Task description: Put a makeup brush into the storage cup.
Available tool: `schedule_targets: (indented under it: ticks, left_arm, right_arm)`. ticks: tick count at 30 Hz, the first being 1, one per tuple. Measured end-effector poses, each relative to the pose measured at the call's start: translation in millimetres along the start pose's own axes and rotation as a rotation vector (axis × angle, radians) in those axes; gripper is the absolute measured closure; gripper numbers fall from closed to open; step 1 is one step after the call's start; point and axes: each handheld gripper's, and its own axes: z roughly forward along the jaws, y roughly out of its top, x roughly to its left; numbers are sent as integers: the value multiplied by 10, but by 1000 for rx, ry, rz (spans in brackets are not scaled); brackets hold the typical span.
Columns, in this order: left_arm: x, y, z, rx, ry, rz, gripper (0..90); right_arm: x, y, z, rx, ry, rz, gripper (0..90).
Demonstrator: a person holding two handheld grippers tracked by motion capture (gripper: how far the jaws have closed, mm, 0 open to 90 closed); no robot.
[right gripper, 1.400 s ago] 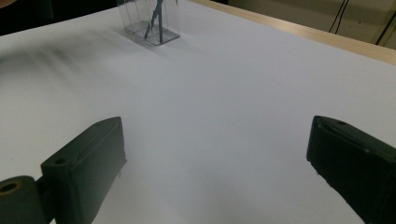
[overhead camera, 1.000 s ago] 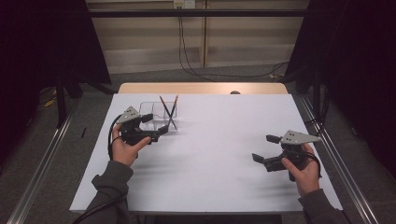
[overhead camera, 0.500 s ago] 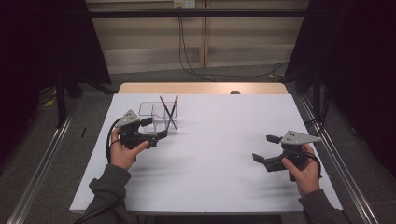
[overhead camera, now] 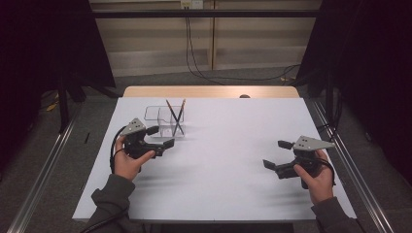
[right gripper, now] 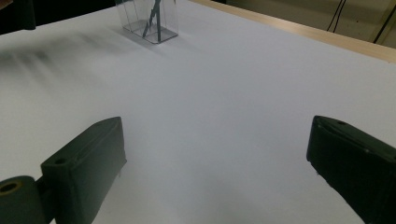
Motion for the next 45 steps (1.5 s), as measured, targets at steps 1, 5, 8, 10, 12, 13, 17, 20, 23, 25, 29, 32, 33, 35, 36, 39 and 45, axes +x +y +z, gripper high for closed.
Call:
schedule_targets:
  ticks: [1,5,8,10,12,13,17,20,23,25,29,32,33,35,36,39,45]
  left_arm:
    - [0,-7,-4,2,3,2,102]
    - [-9,-34,-17,11,10,-1,102]
    - [-5,-60,-21,11,1,-1,102]
    - [-9,-73,-26,11,3,-7,102]
    - [-6,-83,-41,19,6,-2,101]
    - [-4,-88,-41,14,1,-5,101]
    - [-4,-102,-60,18,6,-6,101]
    - [-9,-112,-71,10,-2,-8,101]
    - [-18,-119,-86,13,-3,-3,101]
    - [-33,-123,-101,23,19,-2,101]
    - [-30,-137,-123,11,-4,-4,101]
    - [-47,-140,-145,17,17,-5,101]
    - [-41,-146,-149,9,-1,-9,100]
    - [-41,-151,-165,5,-6,-8,100]
    - [-49,-148,-175,16,12,-6,100]
    - [-54,-159,-188,11,16,-13,99]
    - [-50,-178,-224,5,-3,-10,98]
  right_arm:
    - [1,0,-1,-1,2,0,42]
    - [-2,0,-6,-2,5,0,41]
    - [-2,-2,-9,-2,4,3,41]
    - [-3,-3,-9,-1,4,3,41]
    - [-5,-5,-7,-3,3,0,41]
    - [-5,-5,-8,-3,4,0,41]
    - [-6,-6,-13,0,2,5,41]
    - [-5,-5,-16,-1,0,8,41]
    - [-8,-7,-18,-3,-1,8,41]
    - [-11,-8,-19,-1,0,5,41]
    - [-13,-5,-22,-5,-3,2,41]
    - [-14,-6,-23,-4,-1,3,41]
    - [-14,-6,-23,-4,-1,2,41]
    - [-14,-6,-23,-4,-2,2,41]
    - [-14,-5,-25,-4,-2,3,41]
    - [-14,-4,-25,-7,-3,3,41]
    - [-16,-5,-33,-6,-4,3,41]
